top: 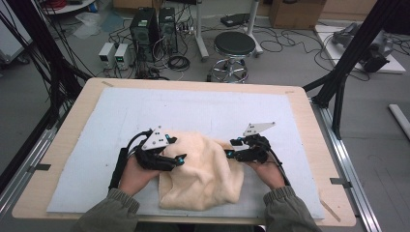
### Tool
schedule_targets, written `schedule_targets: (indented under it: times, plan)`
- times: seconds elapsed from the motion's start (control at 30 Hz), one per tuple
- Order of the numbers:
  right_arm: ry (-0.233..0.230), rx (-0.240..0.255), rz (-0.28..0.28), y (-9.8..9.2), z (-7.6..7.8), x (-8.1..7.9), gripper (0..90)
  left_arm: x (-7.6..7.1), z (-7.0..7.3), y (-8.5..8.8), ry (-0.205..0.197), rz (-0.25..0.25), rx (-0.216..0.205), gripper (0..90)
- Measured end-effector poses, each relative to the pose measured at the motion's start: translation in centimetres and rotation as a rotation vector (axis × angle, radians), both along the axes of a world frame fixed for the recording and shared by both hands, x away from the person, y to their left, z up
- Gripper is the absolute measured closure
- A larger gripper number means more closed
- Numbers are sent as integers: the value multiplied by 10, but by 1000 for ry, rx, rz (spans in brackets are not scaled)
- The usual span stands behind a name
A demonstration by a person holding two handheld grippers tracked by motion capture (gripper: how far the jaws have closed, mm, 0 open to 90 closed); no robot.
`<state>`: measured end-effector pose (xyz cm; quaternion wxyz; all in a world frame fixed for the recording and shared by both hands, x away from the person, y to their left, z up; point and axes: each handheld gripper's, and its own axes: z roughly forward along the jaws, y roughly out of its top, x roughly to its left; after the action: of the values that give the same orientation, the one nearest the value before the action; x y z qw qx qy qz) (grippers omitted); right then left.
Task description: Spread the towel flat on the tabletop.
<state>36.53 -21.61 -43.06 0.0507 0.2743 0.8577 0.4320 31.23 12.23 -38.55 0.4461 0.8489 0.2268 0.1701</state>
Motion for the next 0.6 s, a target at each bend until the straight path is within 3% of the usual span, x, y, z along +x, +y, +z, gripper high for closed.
schedule_targets:
  times: [0.1, 0.17, 0.2, 0.23, 0.37, 0.43, 0.5, 0.53, 0.6]
  plan:
    - [36, -39, 30, 7, -10, 2, 594, 8, -11, 6, 68, 3, 46, 534]
    - [23, -50, 52, 10, -13, -1, 742, 8, -14, 11, 83, -6, 43, 614]
    - [23, -50, 52, 10, -13, -1, 742, 8, -14, 11, 83, -6, 43, 655]
    - [6, -44, 68, 9, -11, -6, 819, 8, -15, 13, 93, -8, 41, 678]
    - [-31, -8, 32, -3, 4, -15, 835, 8, -15, 20, 108, 6, 13, 725]
    - [-50, 9, 17, -9, 11, -18, 836, 8, -12, 20, 96, 9, -4, 733]
    - [-125, 30, -15, -28, 33, -33, 839, 9, -4, 20, 83, 9, -22, 751]
    - [-125, 30, -15, -28, 33, -33, 839, 10, 1, 19, 75, 7, -36, 751]
    - [-160, 41, -42, -48, 53, -49, 839, 11, 19, 17, 45, -10, -58, 757]
